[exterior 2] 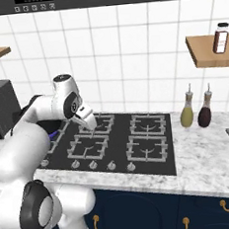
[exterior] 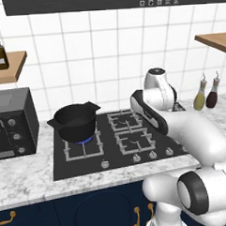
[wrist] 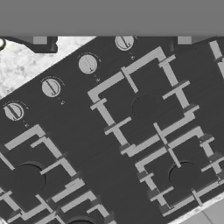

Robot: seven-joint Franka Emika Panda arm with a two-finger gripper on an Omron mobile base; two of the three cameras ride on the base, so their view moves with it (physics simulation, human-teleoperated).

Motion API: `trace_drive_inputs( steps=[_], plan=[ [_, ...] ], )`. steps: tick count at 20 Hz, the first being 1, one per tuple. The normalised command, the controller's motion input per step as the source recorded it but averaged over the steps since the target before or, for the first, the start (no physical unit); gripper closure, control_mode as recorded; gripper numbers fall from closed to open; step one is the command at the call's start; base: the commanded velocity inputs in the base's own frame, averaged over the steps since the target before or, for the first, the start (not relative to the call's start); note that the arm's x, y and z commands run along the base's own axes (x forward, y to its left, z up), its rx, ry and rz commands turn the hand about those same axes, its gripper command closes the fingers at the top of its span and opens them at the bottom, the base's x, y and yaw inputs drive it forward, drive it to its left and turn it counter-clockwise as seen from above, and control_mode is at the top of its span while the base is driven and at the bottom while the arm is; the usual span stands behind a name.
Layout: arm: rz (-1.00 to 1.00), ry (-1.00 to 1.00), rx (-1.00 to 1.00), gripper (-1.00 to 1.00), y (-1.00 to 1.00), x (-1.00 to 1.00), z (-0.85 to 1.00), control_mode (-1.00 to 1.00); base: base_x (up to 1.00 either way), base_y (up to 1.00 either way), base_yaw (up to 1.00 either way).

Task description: Put the carrot and avocado in the pot. Retrieve the spatula and lightly stir the vegetables in the pot.

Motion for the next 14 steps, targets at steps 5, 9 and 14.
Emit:
trace_drive_inputs(
  steps=[5,9,14],
  plan=[
    [-0.07,0.00,0.00,-1.00,-0.75,-0.09,0.02,-1.00,0.00,0.00,0.00],
    [0.00,0.02,0.00,-1.00,0.02,0.32,0.07,-1.00,0.00,0.00,0.00],
    [0.00,0.02,0.00,-1.00,0.01,0.39,0.00,-1.00,0.00,0.00,0.00]
  ],
)
